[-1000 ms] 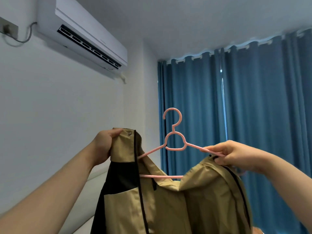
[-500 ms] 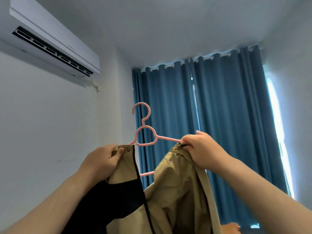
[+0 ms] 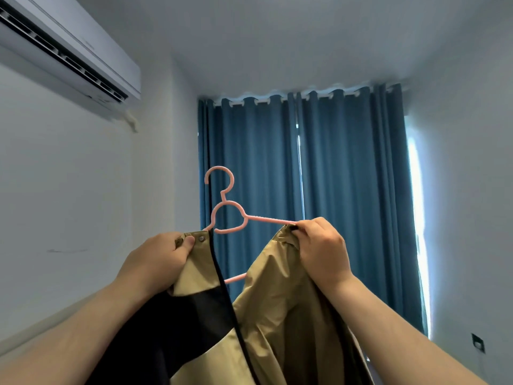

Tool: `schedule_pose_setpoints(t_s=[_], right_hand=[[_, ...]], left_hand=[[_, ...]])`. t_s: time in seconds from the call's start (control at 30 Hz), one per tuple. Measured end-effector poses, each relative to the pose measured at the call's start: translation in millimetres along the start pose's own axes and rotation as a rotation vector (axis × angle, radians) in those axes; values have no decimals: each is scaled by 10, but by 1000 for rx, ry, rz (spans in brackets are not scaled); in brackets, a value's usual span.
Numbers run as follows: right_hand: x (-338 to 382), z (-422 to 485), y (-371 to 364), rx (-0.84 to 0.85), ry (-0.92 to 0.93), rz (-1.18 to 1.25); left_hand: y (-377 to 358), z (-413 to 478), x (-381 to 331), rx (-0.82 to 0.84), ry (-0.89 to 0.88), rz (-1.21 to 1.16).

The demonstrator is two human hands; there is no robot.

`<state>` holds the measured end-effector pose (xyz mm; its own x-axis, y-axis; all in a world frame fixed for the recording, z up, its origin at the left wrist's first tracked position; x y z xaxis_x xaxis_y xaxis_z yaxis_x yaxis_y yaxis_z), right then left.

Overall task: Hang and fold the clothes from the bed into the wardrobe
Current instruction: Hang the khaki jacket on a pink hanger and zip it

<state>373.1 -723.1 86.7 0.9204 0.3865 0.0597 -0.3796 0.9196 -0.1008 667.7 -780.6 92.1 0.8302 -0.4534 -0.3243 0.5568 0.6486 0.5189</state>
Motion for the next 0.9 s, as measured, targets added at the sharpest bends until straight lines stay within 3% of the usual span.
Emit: schedule_pose_setpoints(t_s=[0.1,0.23,0.3,0.33,0.43,0.53,0.73,0.9], right_hand=[[-321,6,73,66,-265,130],[-988,-133,-79,252,-773,231],[-1130,-180,-162,300,-882,263],[-1166,-188,-187,311,-917,288],[-1162,-85,-219,349,-941,351],[-964,78,-221,434,-929,451],[-115,57,-241,607,-924,834],[411,-533,-481,1021,-909,1045]], left_hand=[[-25,63,400,-16,89,-49],[-10,-3,700,-29,153,-457],[-1,-66,643,29,73,-526],[-17,-88,577,76,-9,-433],[-133,-113,442,185,-251,134],[-170,-72,469,186,-326,433],[-116,17,529,-2,-248,516],[16,9,334,-163,-271,353]])
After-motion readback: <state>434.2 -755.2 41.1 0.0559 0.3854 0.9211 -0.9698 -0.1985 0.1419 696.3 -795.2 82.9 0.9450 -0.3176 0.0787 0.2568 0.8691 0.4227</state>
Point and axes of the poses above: each hand's wrist, its own z-axis towards the middle knuckle, its own y-axis out of the back of the hand, x = y × z, the point moved 9 cm from there along z, towards the middle knuckle, and after that the axes turned 5 degrees about -x, right-handed, at the moved point
